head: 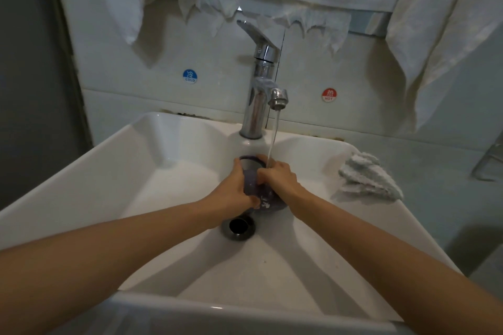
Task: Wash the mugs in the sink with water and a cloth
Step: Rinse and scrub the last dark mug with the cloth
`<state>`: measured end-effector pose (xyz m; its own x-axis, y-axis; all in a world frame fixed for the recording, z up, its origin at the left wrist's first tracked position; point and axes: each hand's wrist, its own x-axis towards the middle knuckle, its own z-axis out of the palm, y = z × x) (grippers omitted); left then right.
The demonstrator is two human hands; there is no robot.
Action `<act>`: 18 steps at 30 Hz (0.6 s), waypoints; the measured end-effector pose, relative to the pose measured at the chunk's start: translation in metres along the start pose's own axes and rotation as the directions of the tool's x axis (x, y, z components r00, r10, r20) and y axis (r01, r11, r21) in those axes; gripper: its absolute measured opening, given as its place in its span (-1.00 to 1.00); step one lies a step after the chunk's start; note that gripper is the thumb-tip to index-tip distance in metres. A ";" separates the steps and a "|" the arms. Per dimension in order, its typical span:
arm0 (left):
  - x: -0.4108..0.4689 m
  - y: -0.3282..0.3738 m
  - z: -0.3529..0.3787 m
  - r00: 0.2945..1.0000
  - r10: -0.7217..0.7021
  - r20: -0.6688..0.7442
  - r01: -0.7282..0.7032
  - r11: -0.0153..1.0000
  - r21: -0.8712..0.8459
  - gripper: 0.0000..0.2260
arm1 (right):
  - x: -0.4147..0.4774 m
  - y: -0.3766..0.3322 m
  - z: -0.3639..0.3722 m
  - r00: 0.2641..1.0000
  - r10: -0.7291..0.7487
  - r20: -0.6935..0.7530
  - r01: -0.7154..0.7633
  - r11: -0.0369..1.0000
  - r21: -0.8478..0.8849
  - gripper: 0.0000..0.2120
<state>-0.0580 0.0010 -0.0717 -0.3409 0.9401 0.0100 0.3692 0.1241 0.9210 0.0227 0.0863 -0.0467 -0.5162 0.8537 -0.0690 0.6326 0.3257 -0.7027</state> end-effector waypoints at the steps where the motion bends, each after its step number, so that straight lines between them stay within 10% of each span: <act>1: 0.001 -0.001 0.000 1.000 -0.007 -0.009 0.007 1.000 0.002 -0.16 | 0.001 0.000 0.000 1.000 -0.012 0.015 0.013 1.000 -0.011 -0.53; 12: -0.001 -0.003 -0.003 1.000 0.011 0.002 -0.011 0.999 -0.040 -0.15 | -0.004 -0.002 -0.004 0.999 -0.033 0.029 0.033 0.999 -0.022 -0.60; 18: 0.002 -0.001 -0.015 0.994 -0.057 0.090 0.072 0.983 -0.168 -0.39 | -0.011 0.019 -0.031 0.993 0.014 0.118 -0.056 0.930 0.364 -0.67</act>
<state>-0.0725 -0.0024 -0.0670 -0.2820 0.9562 -0.0779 0.1936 0.1362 0.9716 0.0586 0.0952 -0.0379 -0.5721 0.8040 -0.1622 0.4069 0.1065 -0.9072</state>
